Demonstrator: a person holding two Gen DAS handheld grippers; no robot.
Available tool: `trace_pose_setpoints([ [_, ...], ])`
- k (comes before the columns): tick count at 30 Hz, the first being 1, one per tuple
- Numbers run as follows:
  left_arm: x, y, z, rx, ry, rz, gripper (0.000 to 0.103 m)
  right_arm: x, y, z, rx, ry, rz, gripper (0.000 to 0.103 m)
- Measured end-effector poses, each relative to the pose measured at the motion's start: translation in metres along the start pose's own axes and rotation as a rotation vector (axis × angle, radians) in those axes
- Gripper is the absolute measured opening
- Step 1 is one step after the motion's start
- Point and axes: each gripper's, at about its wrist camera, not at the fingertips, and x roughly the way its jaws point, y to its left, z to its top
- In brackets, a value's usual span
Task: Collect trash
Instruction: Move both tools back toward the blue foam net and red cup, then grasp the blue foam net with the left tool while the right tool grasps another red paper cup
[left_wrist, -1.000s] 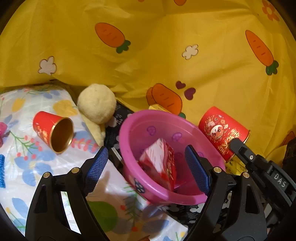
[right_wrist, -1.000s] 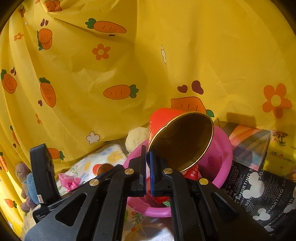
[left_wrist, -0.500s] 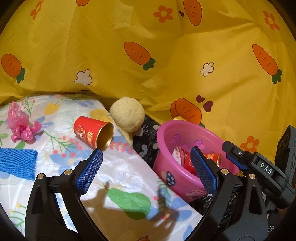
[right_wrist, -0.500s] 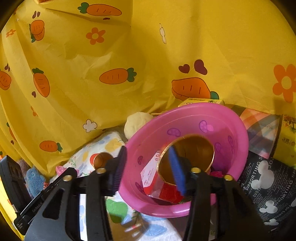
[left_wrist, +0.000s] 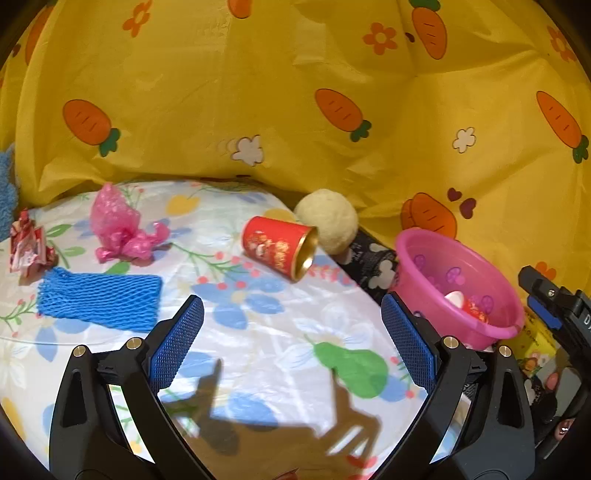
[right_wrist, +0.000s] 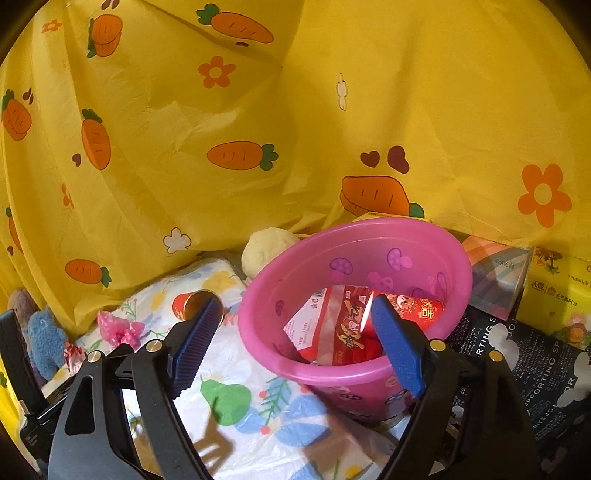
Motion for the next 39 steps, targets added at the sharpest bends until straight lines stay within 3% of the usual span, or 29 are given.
trace_pose_setpoints([
  [10, -0.032, 0.093, -0.01, -0.083, -0.006, 0.203, 0.095, 0.027, 0.068, -0.027, -0.112, 0.084, 0.084, 0.086],
  [22, -0.034, 0.17, -0.001, -0.148, 0.017, 0.315, 0.095, 0.096, 0.137, -0.046, -0.242, 0.18, 0.133, 0.084],
  [31, 0.004, 0.193, 0.007, -0.163, 0.1, 0.305, 0.095, 0.167, 0.141, -0.039, -0.201, 0.282, 0.102, 0.059],
  [39, 0.025, 0.207, 0.006, -0.187, 0.144, 0.283, 0.095, 0.2, 0.144, -0.036, -0.186, 0.316, 0.116, 0.039],
])
